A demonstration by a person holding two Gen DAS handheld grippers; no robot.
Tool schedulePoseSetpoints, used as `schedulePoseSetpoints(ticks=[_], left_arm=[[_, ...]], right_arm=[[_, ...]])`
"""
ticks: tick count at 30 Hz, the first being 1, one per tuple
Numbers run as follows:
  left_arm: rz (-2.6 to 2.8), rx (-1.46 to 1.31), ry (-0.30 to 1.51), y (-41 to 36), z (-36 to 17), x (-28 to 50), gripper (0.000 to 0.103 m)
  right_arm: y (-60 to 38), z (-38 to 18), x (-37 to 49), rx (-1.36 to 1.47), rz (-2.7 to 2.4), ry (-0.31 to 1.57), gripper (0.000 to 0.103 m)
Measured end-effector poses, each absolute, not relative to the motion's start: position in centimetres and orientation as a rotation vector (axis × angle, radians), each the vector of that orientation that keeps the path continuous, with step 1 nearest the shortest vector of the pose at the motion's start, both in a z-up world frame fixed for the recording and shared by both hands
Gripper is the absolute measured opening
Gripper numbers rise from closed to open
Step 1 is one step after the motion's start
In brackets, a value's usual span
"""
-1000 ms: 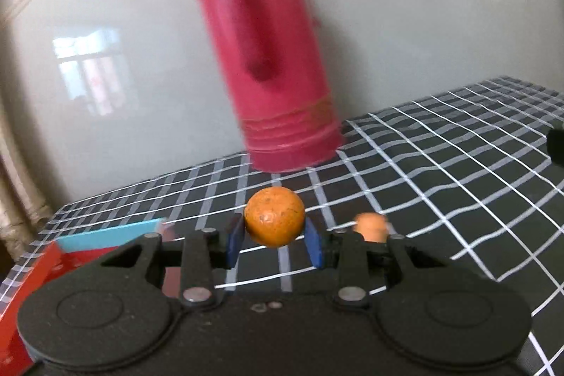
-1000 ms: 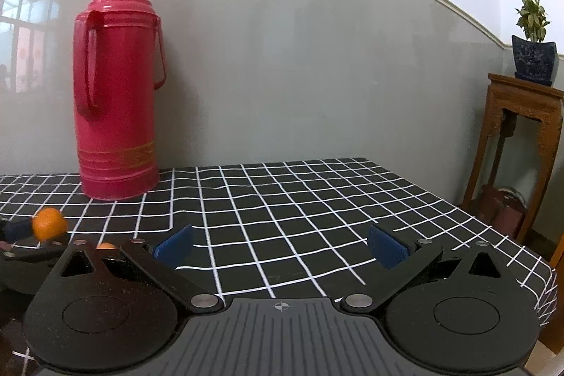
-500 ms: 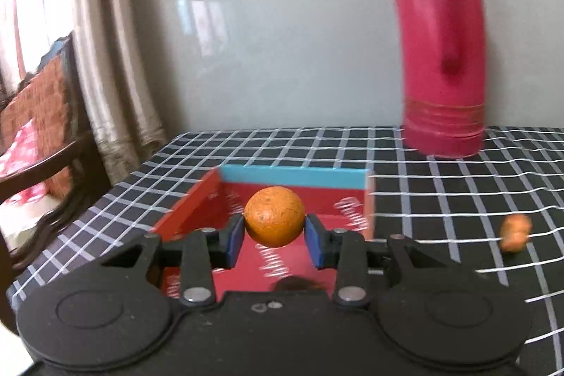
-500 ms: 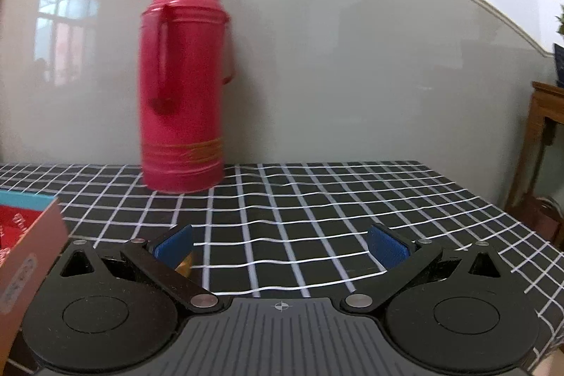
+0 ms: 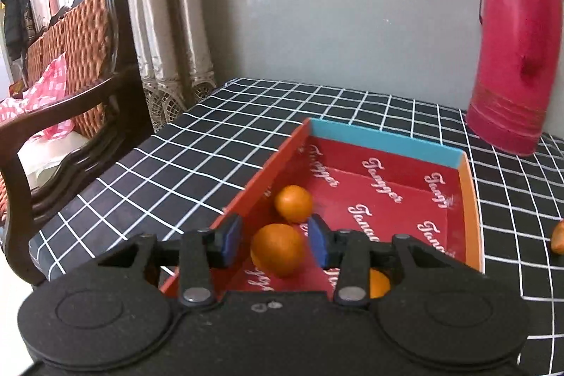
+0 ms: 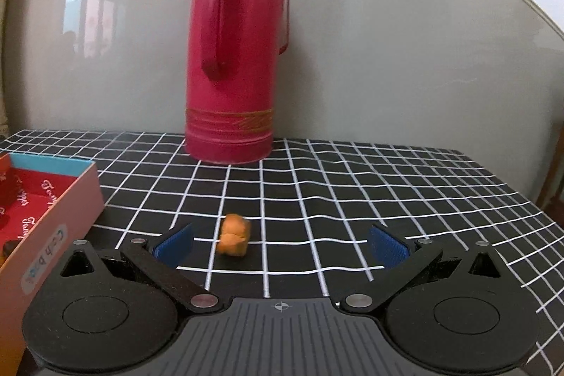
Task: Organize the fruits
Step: 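Carry the small orange with the left gripper into the box and release, then grasp the last orange-brown piece with the right gripper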
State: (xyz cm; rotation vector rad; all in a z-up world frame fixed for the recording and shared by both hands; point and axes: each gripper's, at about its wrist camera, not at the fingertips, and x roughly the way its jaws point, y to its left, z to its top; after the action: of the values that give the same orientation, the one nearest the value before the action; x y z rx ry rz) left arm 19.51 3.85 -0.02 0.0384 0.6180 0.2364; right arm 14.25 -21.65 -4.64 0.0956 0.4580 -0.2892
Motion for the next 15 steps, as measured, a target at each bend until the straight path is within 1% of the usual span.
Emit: schedulePoseSetpoints(ticks=[1,5,6,7,9,10,12,15], left_arm=[[0.234,0.033,0.616,4.1,0.1,19.6,0.042],[0.207,0.021,0.614,4.3,0.5,19.5,0.048],[0.212,0.026,0.608,4.3,0.6,19.4,0.058],[0.219,0.029,0.597,4.4,0.8,19.2,0.065],[0.217,0.027,0.571,4.6,1.3,18.7,0.067],[0.216,0.028,0.559,4.8,1.4,18.2,0.072],[0.224,0.031,0.554,5.1,1.5,17.8,0.077],[0.238,0.038,0.547,5.5,1.5,17.2,0.077]], right_arm=[[-21.5,-4.8,14.5,0.095,-0.287,0.463,0.103],[-21.2,-5.2,15.2,0.104,-0.261,0.472,0.103],[-21.2,-5.3,15.3,0.107,-0.256,0.474,0.103],[-21.2,-5.3,15.4,0.11,-0.251,0.474,0.103],[-21.4,-5.4,15.6,0.116,-0.245,0.473,0.103],[-21.5,-5.5,15.8,0.123,-0.241,0.472,0.103],[-21.9,-5.7,16.2,0.145,-0.228,0.471,0.103],[-22.3,-5.9,16.9,0.175,-0.215,0.478,0.103]])
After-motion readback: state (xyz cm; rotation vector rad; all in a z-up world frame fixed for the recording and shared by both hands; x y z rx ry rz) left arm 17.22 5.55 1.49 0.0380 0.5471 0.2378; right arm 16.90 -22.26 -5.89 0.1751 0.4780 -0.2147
